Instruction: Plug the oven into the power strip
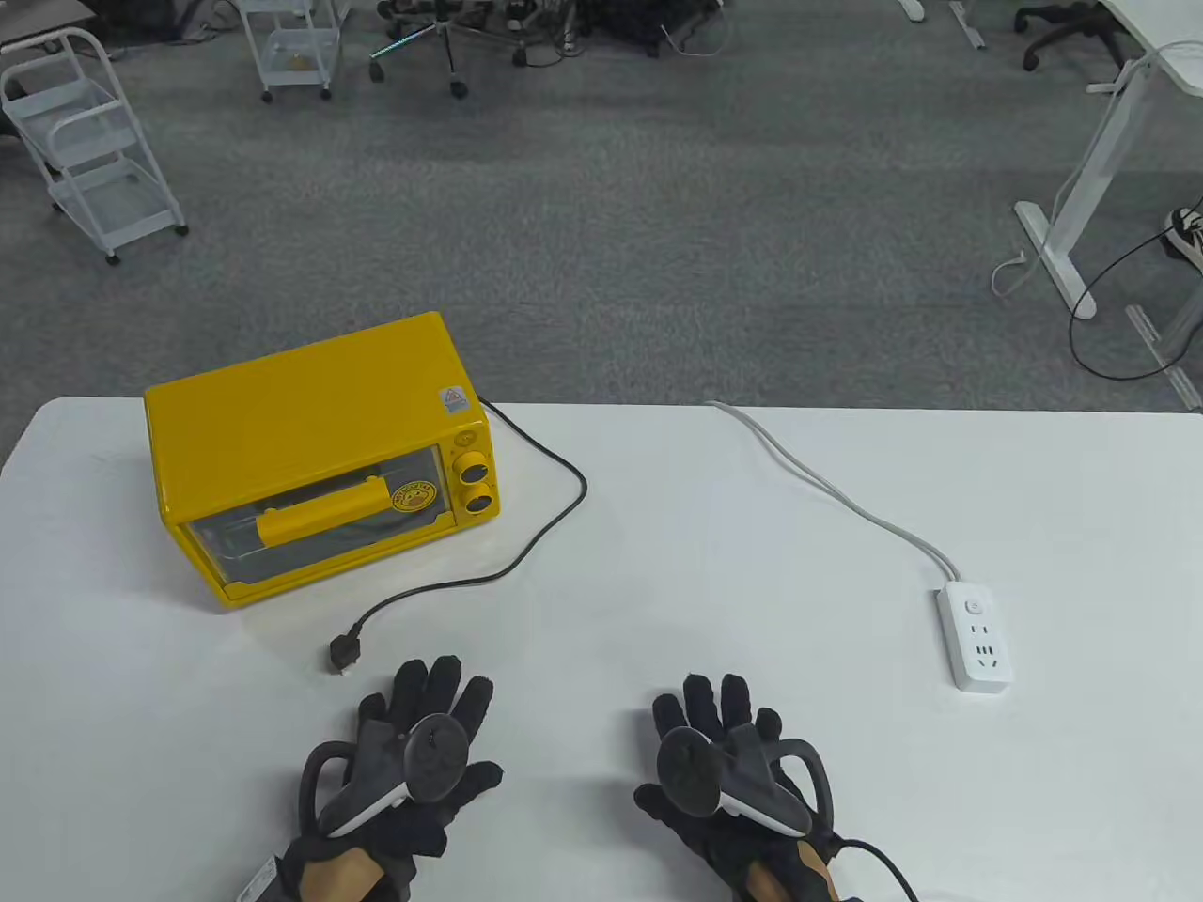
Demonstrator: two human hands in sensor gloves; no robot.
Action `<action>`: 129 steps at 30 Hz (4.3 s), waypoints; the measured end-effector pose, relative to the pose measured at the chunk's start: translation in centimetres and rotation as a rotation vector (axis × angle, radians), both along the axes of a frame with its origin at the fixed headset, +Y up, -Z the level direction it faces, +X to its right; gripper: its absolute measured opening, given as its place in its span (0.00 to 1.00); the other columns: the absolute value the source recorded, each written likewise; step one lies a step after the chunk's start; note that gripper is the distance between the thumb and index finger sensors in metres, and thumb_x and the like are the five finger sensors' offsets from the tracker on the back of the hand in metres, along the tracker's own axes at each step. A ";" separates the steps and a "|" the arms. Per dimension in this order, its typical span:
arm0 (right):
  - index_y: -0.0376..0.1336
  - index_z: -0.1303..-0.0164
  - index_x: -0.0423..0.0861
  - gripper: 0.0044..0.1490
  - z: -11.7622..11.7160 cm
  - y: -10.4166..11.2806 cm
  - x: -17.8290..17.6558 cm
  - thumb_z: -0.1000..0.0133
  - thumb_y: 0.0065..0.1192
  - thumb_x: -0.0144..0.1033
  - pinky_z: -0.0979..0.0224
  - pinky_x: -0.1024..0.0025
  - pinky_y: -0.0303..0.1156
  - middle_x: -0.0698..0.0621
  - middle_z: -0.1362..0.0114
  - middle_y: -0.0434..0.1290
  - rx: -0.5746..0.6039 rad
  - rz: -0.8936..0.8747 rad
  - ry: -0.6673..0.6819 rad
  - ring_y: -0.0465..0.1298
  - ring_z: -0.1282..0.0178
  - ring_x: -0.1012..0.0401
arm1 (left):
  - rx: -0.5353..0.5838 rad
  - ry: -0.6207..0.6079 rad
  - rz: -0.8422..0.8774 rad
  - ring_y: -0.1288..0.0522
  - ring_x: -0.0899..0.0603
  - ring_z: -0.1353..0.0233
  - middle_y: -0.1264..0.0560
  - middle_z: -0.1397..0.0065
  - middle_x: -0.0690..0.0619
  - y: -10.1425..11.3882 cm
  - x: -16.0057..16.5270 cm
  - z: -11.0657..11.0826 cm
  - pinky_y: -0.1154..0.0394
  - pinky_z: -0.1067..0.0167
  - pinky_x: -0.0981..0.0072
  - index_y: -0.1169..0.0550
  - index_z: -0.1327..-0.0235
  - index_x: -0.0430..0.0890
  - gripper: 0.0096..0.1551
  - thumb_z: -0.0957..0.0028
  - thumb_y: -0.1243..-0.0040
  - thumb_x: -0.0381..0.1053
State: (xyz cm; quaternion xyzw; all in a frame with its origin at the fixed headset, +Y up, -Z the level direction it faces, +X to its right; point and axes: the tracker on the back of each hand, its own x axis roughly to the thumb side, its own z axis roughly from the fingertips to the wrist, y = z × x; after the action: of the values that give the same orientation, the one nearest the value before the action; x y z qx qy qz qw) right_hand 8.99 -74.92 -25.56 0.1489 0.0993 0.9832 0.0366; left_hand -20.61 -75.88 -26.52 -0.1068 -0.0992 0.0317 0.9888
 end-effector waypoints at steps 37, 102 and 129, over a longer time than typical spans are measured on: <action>0.46 0.16 0.46 0.50 -13.7 1.1 22.2 0.45 0.54 0.55 0.23 0.26 0.55 0.36 0.12 0.44 0.031 0.244 -0.737 0.50 0.15 0.28 | -0.038 -0.011 0.025 0.53 0.33 0.09 0.54 0.06 0.53 0.0 0.0 -0.6 0.49 0.22 0.27 0.45 0.15 0.63 0.51 0.57 0.54 0.72; 0.64 0.25 0.46 0.47 -4.4 0.1 -4.7 0.55 0.72 0.52 0.40 0.59 0.83 0.43 0.37 0.78 0.016 0.011 -0.213 0.87 0.51 0.64 | -0.034 -0.005 0.042 0.54 0.33 0.09 0.54 0.06 0.53 -0.2 -1.6 -0.7 0.49 0.22 0.27 0.43 0.15 0.63 0.46 0.52 0.52 0.69; 0.58 0.21 0.50 0.47 -4.2 -0.4 -5.1 0.52 0.69 0.51 0.36 0.55 0.79 0.42 0.33 0.74 -0.004 0.003 -0.171 0.84 0.46 0.61 | -0.023 0.306 -0.101 0.39 0.39 0.16 0.50 0.09 0.49 -1.8 -8.2 -8.5 0.33 0.23 0.47 0.34 0.21 0.56 0.34 0.44 0.48 0.53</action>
State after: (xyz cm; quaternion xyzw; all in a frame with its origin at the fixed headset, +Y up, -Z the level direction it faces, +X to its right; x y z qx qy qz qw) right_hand 3.88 -75.29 -29.72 0.0642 0.0979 0.9922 0.0438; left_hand -28.80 -77.65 -35.05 -0.1171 0.0585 -0.0012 0.9914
